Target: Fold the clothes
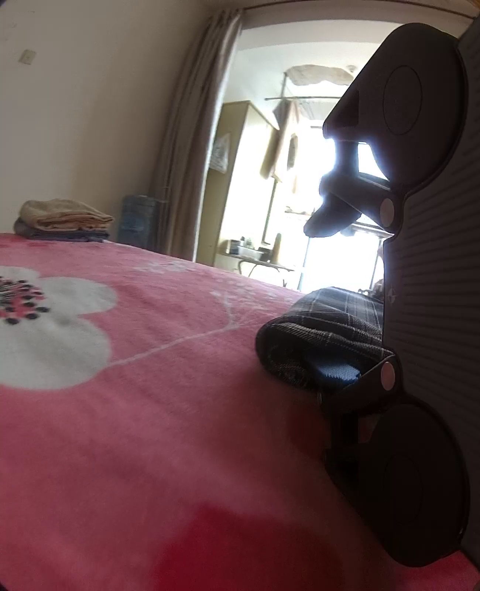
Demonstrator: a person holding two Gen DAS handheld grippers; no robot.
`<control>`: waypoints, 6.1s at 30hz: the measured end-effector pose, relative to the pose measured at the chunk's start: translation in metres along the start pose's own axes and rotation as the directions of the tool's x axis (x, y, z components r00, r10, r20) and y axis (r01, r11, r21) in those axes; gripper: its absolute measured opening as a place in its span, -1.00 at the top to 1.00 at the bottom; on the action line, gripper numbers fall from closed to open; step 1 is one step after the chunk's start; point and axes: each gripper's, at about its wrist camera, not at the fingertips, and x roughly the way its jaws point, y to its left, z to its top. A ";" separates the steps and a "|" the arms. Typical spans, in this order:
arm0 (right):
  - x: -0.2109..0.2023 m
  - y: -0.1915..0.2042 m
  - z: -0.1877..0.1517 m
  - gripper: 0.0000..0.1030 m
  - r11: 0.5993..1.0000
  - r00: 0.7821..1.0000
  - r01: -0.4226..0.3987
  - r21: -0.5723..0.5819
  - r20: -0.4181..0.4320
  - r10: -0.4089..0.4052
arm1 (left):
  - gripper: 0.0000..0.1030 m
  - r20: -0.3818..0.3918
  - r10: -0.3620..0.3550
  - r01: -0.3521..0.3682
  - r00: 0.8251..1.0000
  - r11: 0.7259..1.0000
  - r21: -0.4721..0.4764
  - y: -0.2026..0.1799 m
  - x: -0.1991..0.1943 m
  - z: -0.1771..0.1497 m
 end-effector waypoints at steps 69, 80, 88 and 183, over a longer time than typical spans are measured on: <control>-0.094 -0.126 -0.136 0.11 0.902 0.895 0.190 0.387 0.310 -0.321 | -0.02 0.013 0.520 -0.280 0.854 0.439 0.853 -0.059 -0.033 -0.183; -0.094 -0.123 -0.138 0.11 0.902 0.889 0.197 0.384 0.318 -0.330 | -0.09 0.218 0.341 -0.367 0.914 0.469 0.803 -0.115 -0.028 -0.133; -0.094 -0.121 -0.132 0.10 0.893 0.896 0.220 0.393 0.280 -0.344 | -0.01 0.278 0.376 -0.408 0.884 0.327 0.852 -0.094 0.056 -0.119; -0.093 -0.122 -0.124 0.07 0.883 0.901 0.251 0.397 0.237 -0.363 | -0.08 0.241 0.472 -0.238 0.848 -0.067 0.969 -0.062 0.048 -0.255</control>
